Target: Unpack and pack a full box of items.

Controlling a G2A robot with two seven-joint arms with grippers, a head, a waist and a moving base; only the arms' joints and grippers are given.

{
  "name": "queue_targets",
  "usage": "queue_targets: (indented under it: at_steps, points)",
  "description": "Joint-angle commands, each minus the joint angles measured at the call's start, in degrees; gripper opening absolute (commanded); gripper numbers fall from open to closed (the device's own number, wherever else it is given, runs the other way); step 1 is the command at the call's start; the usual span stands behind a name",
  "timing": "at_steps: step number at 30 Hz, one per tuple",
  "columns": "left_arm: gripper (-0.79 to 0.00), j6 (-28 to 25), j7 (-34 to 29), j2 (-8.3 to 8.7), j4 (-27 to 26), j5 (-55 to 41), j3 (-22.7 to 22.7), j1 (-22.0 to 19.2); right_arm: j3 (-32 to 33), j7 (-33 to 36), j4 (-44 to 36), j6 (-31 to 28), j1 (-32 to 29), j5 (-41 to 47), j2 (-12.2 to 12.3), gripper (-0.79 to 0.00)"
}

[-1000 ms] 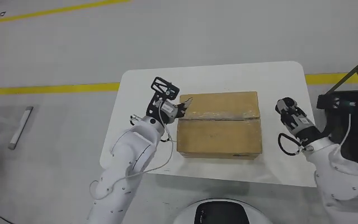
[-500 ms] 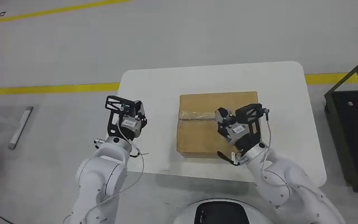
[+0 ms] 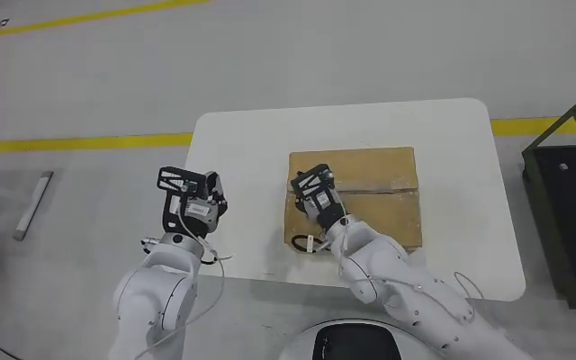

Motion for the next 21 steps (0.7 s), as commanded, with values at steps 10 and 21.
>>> queue_targets:
  at_steps: [10,21]
  points:
    - [-0.680,-1.1,-0.4,-0.07,1.2,-0.8,1.2,-1.3,0.6,4.3,4.1,2.4,0.2,-1.0,-1.5,-0.785]
    - [-0.616,-3.0,-0.6,-0.14,3.6,-1.9,3.1,-4.1,6.9,6.6,-0.5,2.4,-5.8,-3.1,-0.7,-0.785]
